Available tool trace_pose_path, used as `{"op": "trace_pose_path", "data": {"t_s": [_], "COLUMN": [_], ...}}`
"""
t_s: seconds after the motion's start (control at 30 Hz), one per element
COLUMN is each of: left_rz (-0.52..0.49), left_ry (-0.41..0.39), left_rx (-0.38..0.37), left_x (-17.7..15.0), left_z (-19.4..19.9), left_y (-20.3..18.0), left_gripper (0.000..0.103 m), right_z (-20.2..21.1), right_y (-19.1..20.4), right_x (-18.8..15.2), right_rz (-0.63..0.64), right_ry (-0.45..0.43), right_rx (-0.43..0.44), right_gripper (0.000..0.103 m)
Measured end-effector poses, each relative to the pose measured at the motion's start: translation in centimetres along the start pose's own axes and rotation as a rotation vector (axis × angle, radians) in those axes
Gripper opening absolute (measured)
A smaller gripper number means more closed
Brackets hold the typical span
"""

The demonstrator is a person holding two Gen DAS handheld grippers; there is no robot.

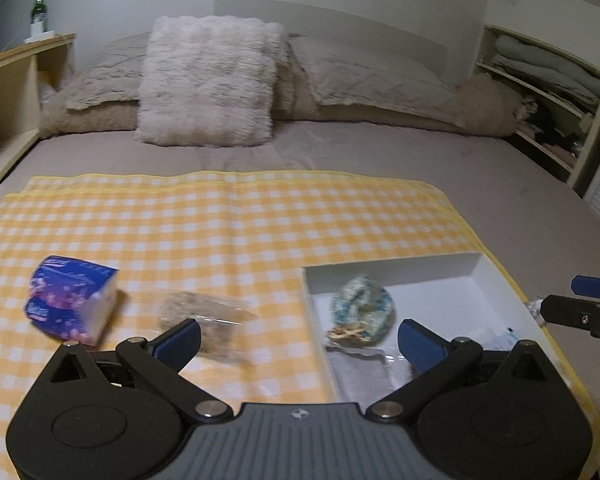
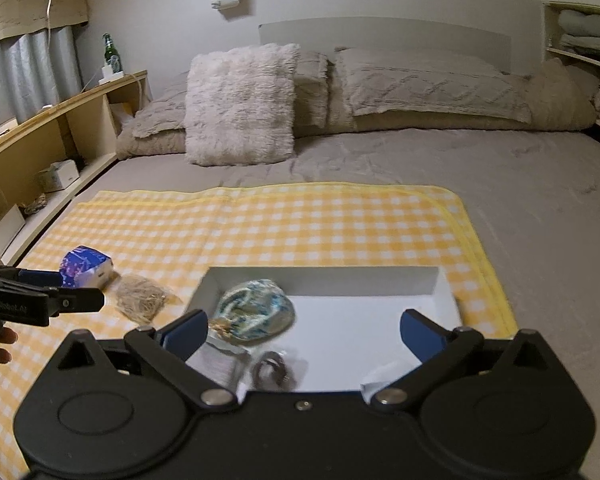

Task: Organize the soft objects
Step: 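Move both grippers back toward the tissue pack and bagged rubber bands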

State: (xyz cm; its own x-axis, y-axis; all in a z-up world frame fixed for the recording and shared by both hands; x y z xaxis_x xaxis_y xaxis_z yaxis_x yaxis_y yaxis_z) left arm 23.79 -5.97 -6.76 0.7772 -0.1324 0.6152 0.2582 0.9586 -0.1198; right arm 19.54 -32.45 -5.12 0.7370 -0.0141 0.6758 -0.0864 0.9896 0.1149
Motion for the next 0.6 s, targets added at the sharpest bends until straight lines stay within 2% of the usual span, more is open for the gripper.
{"op": "trace_pose_path", "data": {"t_s": [0.6], "left_rz": [0.142], "left_ry": [-0.031], "left_rx": [0.134], "left_x": [-0.7], "left_z": [2.1], "left_y": [11.4], "left_gripper": [0.103], "right_z": [-4.6], "right_y": [11.1], "right_x": [3.0], "right_rz": [0.138], "right_ry": [0.031], "right_rx": [0.146], "right_gripper": [0.103]}}
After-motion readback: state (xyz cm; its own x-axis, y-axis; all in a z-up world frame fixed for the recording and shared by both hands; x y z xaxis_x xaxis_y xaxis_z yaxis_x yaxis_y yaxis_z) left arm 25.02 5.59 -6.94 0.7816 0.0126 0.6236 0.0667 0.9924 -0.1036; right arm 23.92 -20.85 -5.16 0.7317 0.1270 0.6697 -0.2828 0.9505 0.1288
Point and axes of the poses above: each gripper's, at about its wrist camera, not at the fingertips, and z roughly against the way its jaws point, y to its left, x to its top, the point moved 3 cm from there along -z, roughly the way its jaws point, and after that the axes turned 9 degrees about y, right-handed, at the moved point
